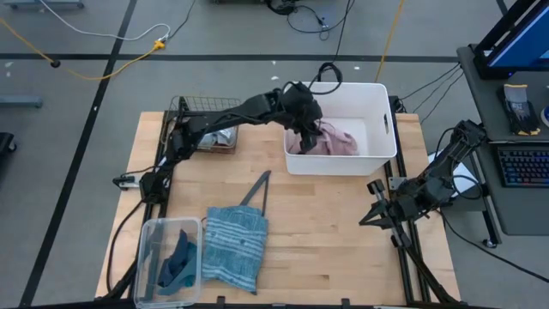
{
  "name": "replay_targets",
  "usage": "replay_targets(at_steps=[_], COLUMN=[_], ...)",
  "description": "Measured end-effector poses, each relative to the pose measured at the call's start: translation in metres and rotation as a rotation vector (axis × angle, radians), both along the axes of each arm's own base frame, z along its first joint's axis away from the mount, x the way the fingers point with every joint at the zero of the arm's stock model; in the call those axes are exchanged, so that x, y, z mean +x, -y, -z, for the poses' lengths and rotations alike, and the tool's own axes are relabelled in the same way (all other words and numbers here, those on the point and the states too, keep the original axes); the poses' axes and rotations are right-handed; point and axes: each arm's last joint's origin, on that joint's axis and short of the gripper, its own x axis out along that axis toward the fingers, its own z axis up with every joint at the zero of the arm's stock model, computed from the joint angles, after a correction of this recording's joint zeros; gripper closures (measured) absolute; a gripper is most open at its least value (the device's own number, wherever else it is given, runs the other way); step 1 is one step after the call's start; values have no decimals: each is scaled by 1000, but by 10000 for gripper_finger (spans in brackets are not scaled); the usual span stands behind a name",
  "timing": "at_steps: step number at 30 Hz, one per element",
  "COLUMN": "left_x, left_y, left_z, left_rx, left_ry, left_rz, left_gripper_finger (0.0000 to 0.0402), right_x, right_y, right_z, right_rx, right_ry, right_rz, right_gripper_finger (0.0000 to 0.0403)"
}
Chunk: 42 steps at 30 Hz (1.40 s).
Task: Pick & Place Cloths
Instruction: Put the pink polo shirt into the white bin, then put the blue polo shirt into the white bin
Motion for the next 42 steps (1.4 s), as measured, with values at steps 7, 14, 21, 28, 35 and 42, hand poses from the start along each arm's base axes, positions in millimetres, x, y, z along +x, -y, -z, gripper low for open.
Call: replay_targets(at_steps=[7,14,21,28,35,42], left_x=[0,-3,-38,-93,-126,-143], left_y=[1,5,34,112,198,247], left_z=[0,-4,-66,-135,-142,-126], left_rx=[-34,-75,-72,-76,-12,-205], left_ry=[-7,-6,50,110,-36,-257], left_rz=[-21,-28,-1,138,201,47], left_gripper_finger=[333,245,181,168,183,194], right_x=[0,0,0,0,0,0], right_y=[0,0,0,0,0,0], right_z=[0,0,0,0,0,0], right_rx=[49,48,46,46,42,42], right_ry=[-16,-16,-15,-15,-14,-14], right_rz=[-7,-8,-8,-8,-7,-7], right_gripper_finger=[399,399,399,399,399,399])
